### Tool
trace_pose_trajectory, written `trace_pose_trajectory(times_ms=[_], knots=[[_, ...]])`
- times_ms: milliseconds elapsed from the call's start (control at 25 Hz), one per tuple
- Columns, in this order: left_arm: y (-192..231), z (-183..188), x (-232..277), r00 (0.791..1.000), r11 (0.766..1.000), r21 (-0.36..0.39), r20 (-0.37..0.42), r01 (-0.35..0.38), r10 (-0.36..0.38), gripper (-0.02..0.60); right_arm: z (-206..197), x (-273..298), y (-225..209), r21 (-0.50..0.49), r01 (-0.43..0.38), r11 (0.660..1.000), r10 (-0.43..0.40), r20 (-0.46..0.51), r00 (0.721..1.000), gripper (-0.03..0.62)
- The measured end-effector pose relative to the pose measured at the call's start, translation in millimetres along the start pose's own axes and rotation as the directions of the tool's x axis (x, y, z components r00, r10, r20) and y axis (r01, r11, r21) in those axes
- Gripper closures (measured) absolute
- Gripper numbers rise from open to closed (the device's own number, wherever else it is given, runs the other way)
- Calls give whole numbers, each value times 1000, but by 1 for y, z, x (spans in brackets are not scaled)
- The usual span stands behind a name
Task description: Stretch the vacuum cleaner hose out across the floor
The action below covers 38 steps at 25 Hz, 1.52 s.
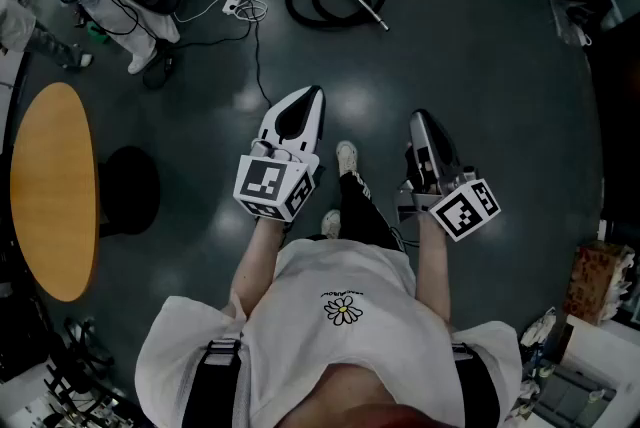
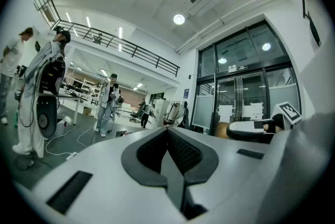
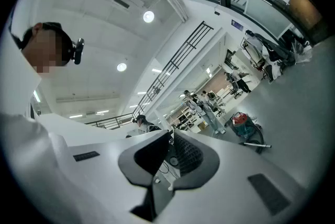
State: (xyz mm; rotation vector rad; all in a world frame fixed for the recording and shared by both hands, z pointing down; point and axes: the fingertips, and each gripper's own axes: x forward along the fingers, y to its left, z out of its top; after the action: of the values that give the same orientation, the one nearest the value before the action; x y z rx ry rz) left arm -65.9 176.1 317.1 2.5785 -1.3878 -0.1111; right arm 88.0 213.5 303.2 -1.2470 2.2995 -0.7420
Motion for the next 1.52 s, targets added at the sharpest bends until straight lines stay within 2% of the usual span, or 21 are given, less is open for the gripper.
trace_pose_trajectory(times_ms=[120,200,280,400,560,720,840,1040,1240,1400,1480,1520], knots=[[18,-14,44,1000,1000,10,-17,6,-6,575,13,38,-32,-60,-29,998,30,19,999,572],[36,-21,80,1000,1000,20,-24,10,-9,575,25,70,-58,-98,-46,994,52,60,997,469],[59,-20,120,999,1000,18,-35,17,-16,575,39,106,-84,-113,-61,992,72,101,992,418],[87,1,189,997,998,4,-38,60,-60,575,65,166,-122,-166,-50,985,66,96,993,411],[112,36,273,997,992,102,-24,76,-73,575,92,241,-174,-279,-42,959,46,8,999,411],[156,49,326,998,987,152,-43,56,-49,575,98,313,-208,-295,-40,955,25,-54,998,411],[206,39,367,997,991,132,-71,32,-23,575,96,370,-237,-299,-24,954,-7,-102,995,411],[282,14,461,993,992,116,-110,47,-34,575,104,468,-305,-313,33,949,-81,-140,987,411],[359,19,553,991,997,42,-121,59,-54,575,106,562,-364,-320,129,938,-218,-261,940,411],[415,27,632,992,998,15,-103,69,-67,575,109,628,-409,-301,161,940,-254,-303,918,411],[437,15,667,992,999,4,-114,50,-50,575,108,655,-434,-316,166,934,-267,-310,912,411],[449,4,684,992,999,-26,-122,31,-34,574,108,668,-451,-344,174,923,-286,-309,907,411]])
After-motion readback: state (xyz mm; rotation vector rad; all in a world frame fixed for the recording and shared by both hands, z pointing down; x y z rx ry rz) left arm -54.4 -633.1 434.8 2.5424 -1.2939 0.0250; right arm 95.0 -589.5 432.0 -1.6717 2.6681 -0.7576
